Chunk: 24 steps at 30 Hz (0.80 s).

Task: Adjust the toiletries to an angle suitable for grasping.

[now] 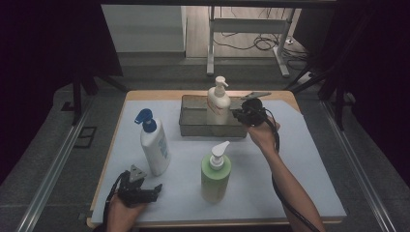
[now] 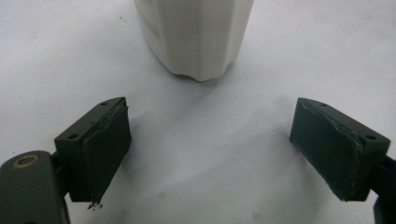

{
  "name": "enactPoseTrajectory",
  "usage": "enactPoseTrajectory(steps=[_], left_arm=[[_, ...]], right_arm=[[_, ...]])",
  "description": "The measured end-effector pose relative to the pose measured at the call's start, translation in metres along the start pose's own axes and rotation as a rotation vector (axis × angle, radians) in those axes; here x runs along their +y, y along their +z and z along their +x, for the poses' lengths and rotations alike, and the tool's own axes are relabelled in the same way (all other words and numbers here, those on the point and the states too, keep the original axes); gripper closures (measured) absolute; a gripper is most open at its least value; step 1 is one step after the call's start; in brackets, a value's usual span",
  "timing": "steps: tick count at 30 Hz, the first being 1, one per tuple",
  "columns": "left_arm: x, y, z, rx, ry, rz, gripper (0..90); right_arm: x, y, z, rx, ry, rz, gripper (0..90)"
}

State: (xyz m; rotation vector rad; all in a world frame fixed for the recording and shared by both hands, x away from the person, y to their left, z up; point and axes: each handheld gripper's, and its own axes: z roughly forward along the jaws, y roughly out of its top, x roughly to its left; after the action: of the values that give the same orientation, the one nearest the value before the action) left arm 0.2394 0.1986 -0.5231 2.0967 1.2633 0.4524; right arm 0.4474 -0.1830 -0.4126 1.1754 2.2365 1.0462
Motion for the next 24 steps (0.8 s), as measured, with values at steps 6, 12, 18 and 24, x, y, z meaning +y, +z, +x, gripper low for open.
enactPoseTrajectory(steps=[6,12,18,24], left_arm=[[0.0,0.0,0.0,0.001,0.001,0.0,12.3],[0.0,0.0,0.0,0.0,0.0,0.0,12.3],[0.0,0.0,0.0,0.0,0.001,0.001,12.3],[0.0,0.0,0.0,0.0,0.0,0.0,12.3]], right_arm=[[-0.001,0.019,-0.003,-0.015,0.016,0.048,89.1],[0.002,0.04,-0.005,-0.023,0.032,0.087,89.1],[0.005,0.056,-0.002,-0.02,0.045,0.106,89.1],[0.004,0.066,-0.004,0.006,0.083,0.123,89.2]])
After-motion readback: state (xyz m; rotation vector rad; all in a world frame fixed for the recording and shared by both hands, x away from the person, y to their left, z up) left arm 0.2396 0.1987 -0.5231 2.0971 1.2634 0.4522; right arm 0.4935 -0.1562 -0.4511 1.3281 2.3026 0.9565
